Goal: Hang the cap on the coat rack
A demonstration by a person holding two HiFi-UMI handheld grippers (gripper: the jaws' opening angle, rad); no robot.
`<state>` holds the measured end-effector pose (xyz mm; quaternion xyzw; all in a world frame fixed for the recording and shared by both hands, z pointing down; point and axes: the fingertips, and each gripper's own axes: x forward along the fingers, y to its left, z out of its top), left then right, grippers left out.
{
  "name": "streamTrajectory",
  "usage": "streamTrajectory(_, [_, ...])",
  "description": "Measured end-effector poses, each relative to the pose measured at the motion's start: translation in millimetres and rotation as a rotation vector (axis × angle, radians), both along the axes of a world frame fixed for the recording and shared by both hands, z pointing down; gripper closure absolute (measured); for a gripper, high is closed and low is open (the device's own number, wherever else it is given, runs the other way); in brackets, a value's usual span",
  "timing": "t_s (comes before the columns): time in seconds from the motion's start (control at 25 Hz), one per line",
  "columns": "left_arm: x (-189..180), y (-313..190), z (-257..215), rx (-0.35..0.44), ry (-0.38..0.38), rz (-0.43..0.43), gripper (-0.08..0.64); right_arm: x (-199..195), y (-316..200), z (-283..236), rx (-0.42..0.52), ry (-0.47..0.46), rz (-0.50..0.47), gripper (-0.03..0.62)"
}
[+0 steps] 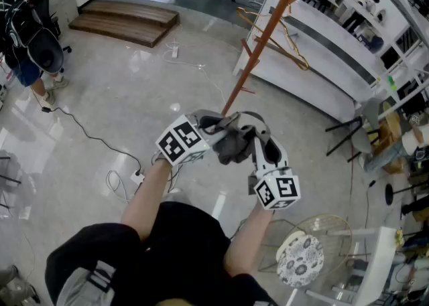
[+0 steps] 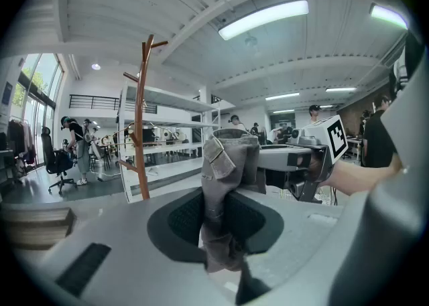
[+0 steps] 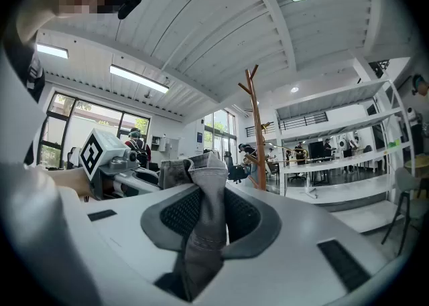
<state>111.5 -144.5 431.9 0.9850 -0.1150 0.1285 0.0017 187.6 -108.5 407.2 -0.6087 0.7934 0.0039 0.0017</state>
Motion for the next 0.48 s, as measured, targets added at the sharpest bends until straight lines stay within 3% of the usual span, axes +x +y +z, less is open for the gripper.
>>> streamTrajectory(0.48, [-4.1,-6.4,5.7,0.014,-0.020,-0.053,0.497,-6.7,-21.4,6.4,0.007,0.023,0.006,0.506])
